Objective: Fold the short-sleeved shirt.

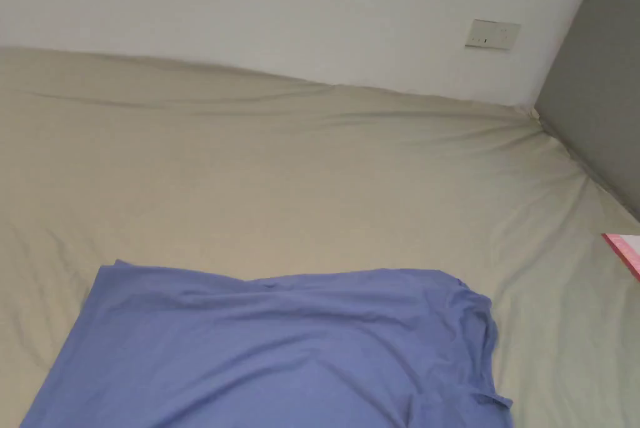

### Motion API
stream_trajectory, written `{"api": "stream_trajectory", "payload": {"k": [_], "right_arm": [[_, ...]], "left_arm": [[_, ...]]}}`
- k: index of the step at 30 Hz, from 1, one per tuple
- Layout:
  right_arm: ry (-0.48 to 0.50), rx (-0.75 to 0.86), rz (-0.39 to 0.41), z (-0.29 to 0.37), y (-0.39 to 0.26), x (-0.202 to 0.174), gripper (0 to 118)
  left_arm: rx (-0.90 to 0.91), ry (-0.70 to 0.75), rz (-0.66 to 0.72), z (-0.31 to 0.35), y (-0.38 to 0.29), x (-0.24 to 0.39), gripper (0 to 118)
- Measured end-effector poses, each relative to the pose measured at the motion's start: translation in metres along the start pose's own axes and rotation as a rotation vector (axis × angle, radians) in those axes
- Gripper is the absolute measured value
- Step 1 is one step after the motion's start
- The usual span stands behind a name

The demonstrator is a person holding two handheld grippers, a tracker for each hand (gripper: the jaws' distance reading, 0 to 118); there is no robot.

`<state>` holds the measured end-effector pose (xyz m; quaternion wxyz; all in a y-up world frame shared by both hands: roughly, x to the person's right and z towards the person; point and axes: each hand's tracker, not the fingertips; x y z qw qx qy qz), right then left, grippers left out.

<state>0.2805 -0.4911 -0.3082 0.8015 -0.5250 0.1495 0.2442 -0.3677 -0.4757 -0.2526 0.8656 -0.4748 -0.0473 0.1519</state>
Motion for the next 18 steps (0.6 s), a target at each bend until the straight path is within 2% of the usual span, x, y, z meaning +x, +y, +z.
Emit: {"api": "stream_trajectory", "payload": {"k": [3, 7, 10, 16, 18], "right_arm": [[-0.009, -0.023, 0.076, 0.011, -0.026, -0.018, 5], [0.043, -0.055, 0.043, 0.028, -0.054, -0.032, 5], [0.054, -0.071, 0.056, 0.043, -0.071, -0.039, 5], [0.091, -0.068, -0.017, 0.053, -0.091, -0.042, 5], [0.084, -0.055, -0.054, 0.045, -0.089, -0.039, 6]], "left_arm": [[-0.015, -0.014, 0.013, 0.017, -0.024, 0.005, 0], [-0.031, 0.029, -0.036, 0.041, -0.054, 0.012, 0], [-0.024, 0.014, -0.002, 0.060, -0.070, 0.012, 0], [-0.036, 0.020, 0.076, 0.063, -0.091, 0.006, 0], [-0.051, 0.054, 0.049, 0.053, -0.094, 0.010, 0]]}}
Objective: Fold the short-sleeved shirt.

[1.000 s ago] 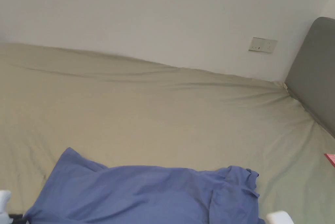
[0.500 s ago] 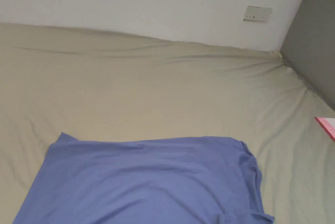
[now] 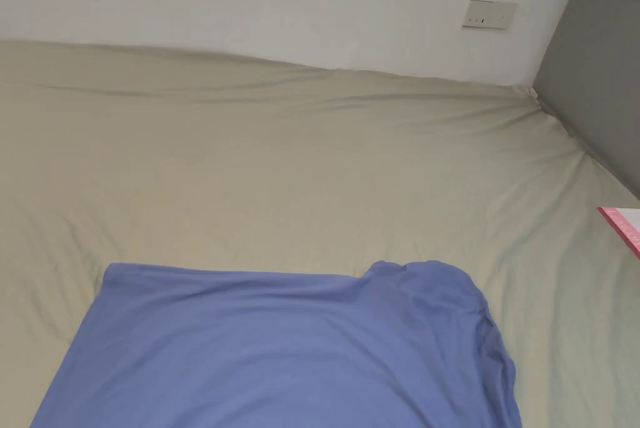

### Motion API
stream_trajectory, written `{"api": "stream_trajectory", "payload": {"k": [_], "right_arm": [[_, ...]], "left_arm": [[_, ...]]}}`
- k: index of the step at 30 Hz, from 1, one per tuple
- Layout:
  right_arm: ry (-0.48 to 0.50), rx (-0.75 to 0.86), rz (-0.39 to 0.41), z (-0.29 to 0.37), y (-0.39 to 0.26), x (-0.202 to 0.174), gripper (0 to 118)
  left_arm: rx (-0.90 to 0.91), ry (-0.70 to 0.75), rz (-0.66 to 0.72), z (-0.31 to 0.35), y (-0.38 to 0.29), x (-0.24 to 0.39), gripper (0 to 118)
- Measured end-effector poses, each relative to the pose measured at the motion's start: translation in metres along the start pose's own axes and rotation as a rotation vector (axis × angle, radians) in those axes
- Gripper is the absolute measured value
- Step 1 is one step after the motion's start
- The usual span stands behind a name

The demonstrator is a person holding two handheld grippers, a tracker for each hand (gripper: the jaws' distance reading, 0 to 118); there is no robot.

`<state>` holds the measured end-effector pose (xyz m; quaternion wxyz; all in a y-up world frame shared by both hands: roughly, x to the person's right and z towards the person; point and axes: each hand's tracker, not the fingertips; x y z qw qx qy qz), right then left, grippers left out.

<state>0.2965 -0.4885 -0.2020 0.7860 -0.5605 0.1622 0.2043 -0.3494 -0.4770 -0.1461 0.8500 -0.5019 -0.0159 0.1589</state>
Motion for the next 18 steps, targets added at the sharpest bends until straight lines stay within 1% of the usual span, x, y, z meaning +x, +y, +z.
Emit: {"api": "stream_trajectory", "payload": {"k": [2, 3, 4, 5, 6, 7, 8, 10, 11, 13, 14, 15, 18], "right_arm": [[-0.002, 0.017, -0.048, -0.004, 0.005, 0.001, 11], [-0.004, 0.028, -0.071, -0.006, 0.008, 0.003, 18], [0.005, 0.018, -0.076, -0.008, 0.009, 0.004, 31], [0.000, 0.016, -0.072, -0.010, 0.010, 0.004, 44], [-0.011, 0.020, -0.068, -0.011, 0.010, 0.003, 59], [-0.029, 0.021, -0.058, -0.011, 0.009, 0.003, 78], [-0.068, 0.020, -0.044, -0.011, 0.009, 0.003, 83], [-0.153, 0.024, -0.041, -0.006, 0.007, 0.006, 84], [-0.147, 0.025, -0.060, 0.000, 0.004, 0.009, 84], [-0.081, 0.079, -0.160, 0.019, -0.008, 0.019, 84], [-0.070, 0.112, -0.222, 0.028, -0.015, 0.023, 84], [-0.080, 0.147, -0.277, 0.039, -0.021, 0.026, 84], [-0.136, 0.246, -0.372, 0.056, -0.036, 0.032, 84]], "left_arm": [[-0.007, 0.049, -0.072, -0.010, 0.002, 0.007, 1], [-0.002, 0.063, -0.104, -0.015, 0.003, 0.010, 6], [-0.015, 0.070, -0.119, -0.020, 0.005, 0.012, 29], [-0.025, 0.102, -0.125, -0.023, 0.006, 0.013, 60], [-0.027, 0.103, -0.124, -0.029, 0.005, 0.011, 91], [-0.029, 0.108, -0.122, -0.031, 0.006, 0.011, 115], [-0.031, 0.126, -0.117, -0.032, 0.007, 0.012, 115], [-0.008, 0.133, -0.108, -0.029, 0.005, 0.007, 113], [0.050, 0.110, -0.099, -0.022, 0.003, 0.004, 113], [0.147, 0.085, -0.064, -0.004, 0.002, -0.003, 113], [0.170, 0.098, -0.039, 0.004, 0.000, -0.008, 114], [0.201, 0.124, -0.011, 0.012, -0.001, -0.013, 115], [0.215, 0.149, 0.011, 0.023, 0.000, -0.024, 117]]}}
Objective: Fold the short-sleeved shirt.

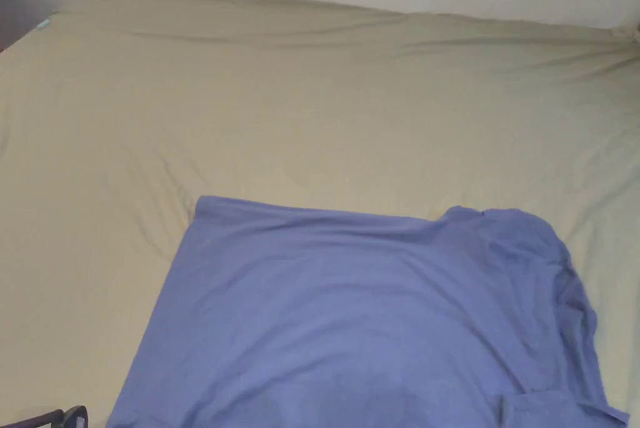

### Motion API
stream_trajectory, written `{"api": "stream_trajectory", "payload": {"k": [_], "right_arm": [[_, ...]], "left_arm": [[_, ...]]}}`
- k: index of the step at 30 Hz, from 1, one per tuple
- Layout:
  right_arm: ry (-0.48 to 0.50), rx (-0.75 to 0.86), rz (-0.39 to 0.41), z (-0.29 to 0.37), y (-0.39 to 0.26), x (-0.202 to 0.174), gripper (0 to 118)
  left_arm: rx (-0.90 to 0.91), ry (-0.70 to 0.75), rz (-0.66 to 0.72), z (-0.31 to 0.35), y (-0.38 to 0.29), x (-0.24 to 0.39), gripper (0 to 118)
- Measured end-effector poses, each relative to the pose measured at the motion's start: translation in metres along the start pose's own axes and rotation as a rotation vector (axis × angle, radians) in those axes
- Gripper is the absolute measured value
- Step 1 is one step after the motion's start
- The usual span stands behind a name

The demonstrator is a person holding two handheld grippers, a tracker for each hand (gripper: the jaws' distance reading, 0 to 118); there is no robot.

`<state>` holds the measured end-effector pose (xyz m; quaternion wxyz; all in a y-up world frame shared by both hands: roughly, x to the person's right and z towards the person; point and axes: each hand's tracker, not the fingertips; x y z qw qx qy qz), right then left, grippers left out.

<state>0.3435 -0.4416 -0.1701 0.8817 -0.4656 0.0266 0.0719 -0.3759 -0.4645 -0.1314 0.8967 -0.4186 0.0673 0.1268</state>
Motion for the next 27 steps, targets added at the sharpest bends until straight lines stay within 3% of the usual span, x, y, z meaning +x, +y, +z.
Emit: {"api": "stream_trajectory", "payload": {"k": [4, 9, 10, 12, 13, 14, 15, 18, 20, 22, 24, 26, 27], "right_arm": [[0.032, 0.036, -0.064, 0.003, -0.006, -0.002, 84], [0.021, 0.006, 0.010, -0.007, -0.002, -0.022, 84], [0.035, 0.008, 0.016, -0.007, 0.000, -0.024, 84], [0.051, 0.000, 0.022, -0.008, 0.003, -0.027, 84], [0.061, -0.005, 0.027, -0.008, 0.004, -0.029, 84], [0.077, -0.016, 0.037, -0.010, 0.005, -0.030, 84], [0.089, -0.031, 0.046, -0.013, 0.006, -0.031, 84], [0.114, -0.094, 0.078, -0.026, 0.004, -0.038, 82], [0.116, -0.137, 0.123, -0.039, 0.004, -0.045, 62], [0.111, -0.214, 0.147, -0.052, 0.004, -0.053, 30], [0.147, -0.244, 0.123, -0.060, 0.004, -0.059, 25], [0.224, -0.159, 0.086, -0.054, 0.005, -0.058, 17], [0.180, -0.152, 0.105, -0.052, 0.007, -0.059, 13]], "left_arm": [[-0.068, -0.007, -0.023, -0.015, -0.002, 0.012, 113], [-0.197, -0.086, -0.083, -0.056, -0.006, 0.032, 107], [-0.236, -0.092, -0.115, -0.064, -0.005, 0.036, 95], [-0.300, -0.042, -0.203, -0.077, -0.005, 0.050, 57], [-0.286, 0.019, -0.244, -0.079, -0.005, 0.052, 53], [-0.276, 0.023, -0.268, -0.084, -0.009, 0.054, 37], [-0.273, -0.007, -0.254, -0.087, -0.011, 0.055, 9], [-0.216, -0.046, -0.233, -0.076, -0.007, 0.062, 6], [-0.175, -0.049, -0.225, -0.071, -0.007, 0.066, 6], [-0.211, -0.033, -0.239, -0.070, -0.006, 0.068, 6], [-0.213, -0.050, -0.212, -0.061, -0.004, 0.073, 6], [-0.203, -0.067, -0.163, -0.052, -0.004, 0.072, 6], [-0.195, -0.086, -0.131, -0.048, -0.004, 0.070, 6]]}}
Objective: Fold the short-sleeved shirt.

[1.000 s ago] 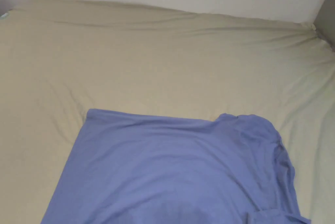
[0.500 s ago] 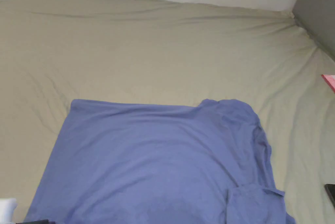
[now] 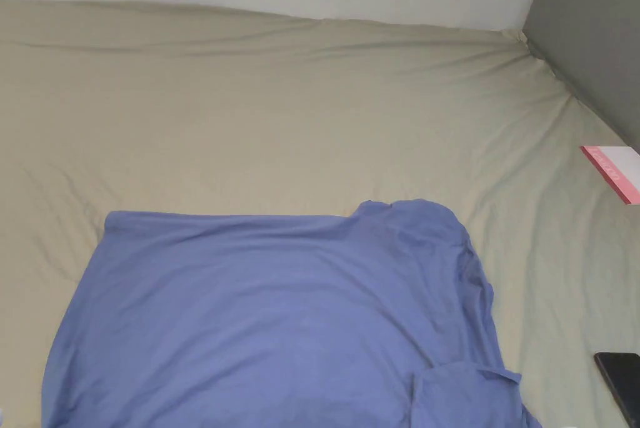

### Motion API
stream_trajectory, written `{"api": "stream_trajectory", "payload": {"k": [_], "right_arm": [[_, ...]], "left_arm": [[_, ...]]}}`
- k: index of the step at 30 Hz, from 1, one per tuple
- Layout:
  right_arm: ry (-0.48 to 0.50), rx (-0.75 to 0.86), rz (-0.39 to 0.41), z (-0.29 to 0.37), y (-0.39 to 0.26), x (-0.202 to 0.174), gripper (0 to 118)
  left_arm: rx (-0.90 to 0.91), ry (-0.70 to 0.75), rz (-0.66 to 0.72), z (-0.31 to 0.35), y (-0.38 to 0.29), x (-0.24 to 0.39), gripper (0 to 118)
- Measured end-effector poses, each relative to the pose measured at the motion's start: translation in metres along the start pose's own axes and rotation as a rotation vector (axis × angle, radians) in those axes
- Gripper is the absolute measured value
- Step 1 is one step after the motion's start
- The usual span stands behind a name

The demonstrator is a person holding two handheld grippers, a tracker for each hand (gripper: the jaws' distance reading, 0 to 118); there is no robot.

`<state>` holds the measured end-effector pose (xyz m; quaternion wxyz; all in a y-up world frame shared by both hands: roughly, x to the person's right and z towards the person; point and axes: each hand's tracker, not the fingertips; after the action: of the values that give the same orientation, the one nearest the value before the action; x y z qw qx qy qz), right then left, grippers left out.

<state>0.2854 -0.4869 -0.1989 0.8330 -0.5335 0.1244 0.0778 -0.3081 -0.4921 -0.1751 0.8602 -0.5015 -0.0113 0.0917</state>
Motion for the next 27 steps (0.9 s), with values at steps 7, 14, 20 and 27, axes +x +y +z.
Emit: {"api": "stream_trajectory", "payload": {"k": [7, 14, 20, 27], "right_arm": [[0.097, 0.053, -0.180, 0.016, 0.008, 0.027, 10], [0.115, 0.115, -0.267, 0.012, 0.049, 0.048, 9], [0.079, 0.120, -0.327, -0.031, 0.110, 0.071, 8], [-0.046, 0.141, -0.152, -0.074, 0.173, 0.058, 8]], "left_arm": [[0.014, -0.038, 0.044, 0.021, 0.018, -0.006, 6], [0.010, -0.055, 0.041, 0.012, 0.064, -0.004, 6], [0.010, -0.053, 0.030, -0.022, 0.118, 0.003, 6], [-0.023, -0.056, 0.104, -0.070, 0.151, 0.005, 7]]}}
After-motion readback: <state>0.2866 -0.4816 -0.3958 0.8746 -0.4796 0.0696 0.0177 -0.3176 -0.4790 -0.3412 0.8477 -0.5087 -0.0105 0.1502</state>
